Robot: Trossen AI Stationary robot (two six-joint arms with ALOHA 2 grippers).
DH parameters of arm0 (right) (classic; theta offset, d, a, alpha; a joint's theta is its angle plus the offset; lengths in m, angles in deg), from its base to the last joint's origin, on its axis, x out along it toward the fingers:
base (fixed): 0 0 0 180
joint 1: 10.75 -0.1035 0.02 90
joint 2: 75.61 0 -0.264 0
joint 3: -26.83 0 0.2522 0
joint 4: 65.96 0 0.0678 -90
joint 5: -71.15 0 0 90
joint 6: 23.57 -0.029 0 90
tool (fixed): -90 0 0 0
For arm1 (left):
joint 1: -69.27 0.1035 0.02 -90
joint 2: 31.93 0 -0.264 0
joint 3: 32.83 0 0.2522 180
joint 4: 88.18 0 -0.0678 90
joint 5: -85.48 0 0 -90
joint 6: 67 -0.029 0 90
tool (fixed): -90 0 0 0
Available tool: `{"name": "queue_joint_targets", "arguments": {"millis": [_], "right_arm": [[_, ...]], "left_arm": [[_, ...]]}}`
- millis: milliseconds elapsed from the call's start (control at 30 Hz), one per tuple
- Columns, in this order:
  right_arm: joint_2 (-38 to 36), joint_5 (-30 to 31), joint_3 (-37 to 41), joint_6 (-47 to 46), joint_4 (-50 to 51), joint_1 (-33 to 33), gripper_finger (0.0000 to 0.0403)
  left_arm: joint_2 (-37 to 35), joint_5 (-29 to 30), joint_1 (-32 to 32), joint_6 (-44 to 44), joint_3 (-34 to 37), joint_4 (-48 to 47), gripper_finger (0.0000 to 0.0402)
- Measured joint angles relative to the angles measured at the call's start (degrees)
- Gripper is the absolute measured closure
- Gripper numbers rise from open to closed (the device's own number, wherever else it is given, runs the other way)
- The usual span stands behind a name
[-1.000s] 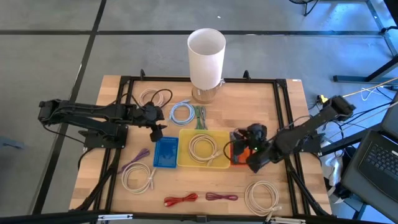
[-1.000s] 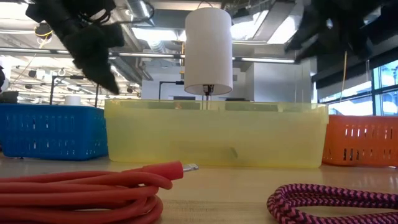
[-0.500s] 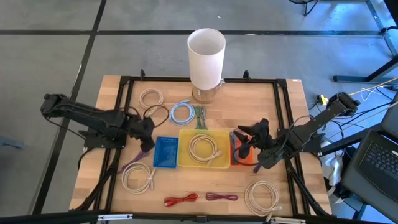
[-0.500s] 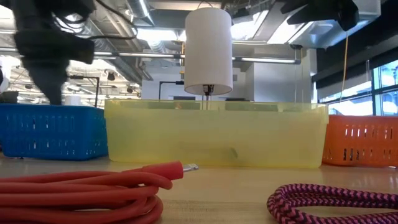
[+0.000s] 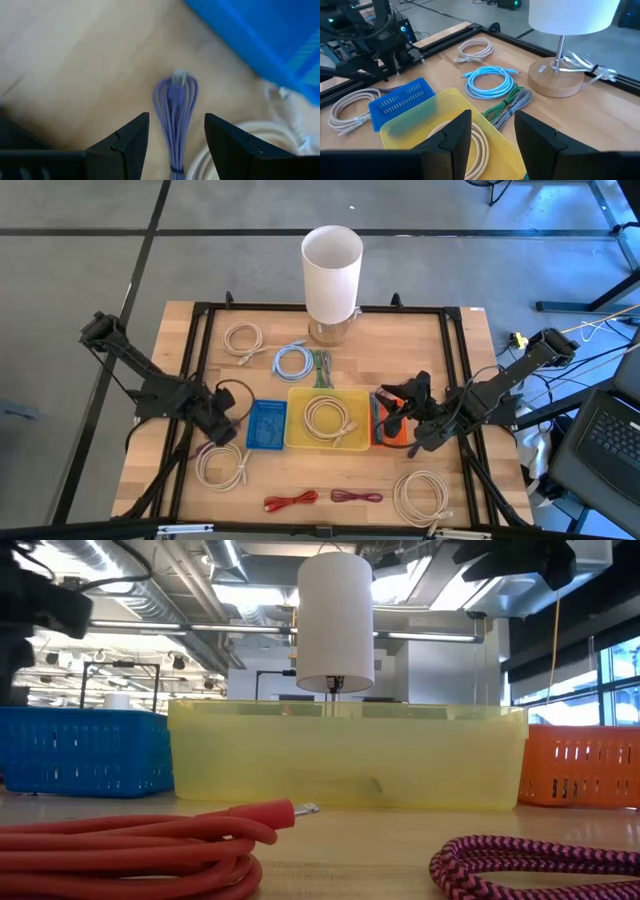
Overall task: Pick & Place USB Port
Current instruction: Put the purple charger cable into the blue bin
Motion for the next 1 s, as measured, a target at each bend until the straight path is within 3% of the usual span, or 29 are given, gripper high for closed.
{"name": "queue_joint_targets", "arguments": {"millis": [300,667,767,933,1000], "right_arm": [[0.02,-0.28,0.0,-0.04,-0.07,0.0,0.0249],[0.04,-0.72,0.0,-0.05,-0.86,0.0,0.0249],[0.04,-0.73,0.0,-0.07,-1.1,0.0,0.0249],[0.04,-0.72,0.0,-0.09,-1.14,0.0,0.0249],[0.07,-0.74,0.0,-0.13,-1.16,0.0,0.0249]], "left_arm": [[11.44,0.79,-7.26,6.16,-0.02,0.7,0.0217],[22.43,0.79,-7.99,5.07,-0.35,5.63,0.0222],[22.83,0.7,-7.99,4.84,-0.28,6.48,0.0257],[21.22,0.53,-7.99,4.35,-0.2,6.99,0.0377],[20.06,1.12,-7.95,5.09,-0.12,4.54,0.0385]]}}
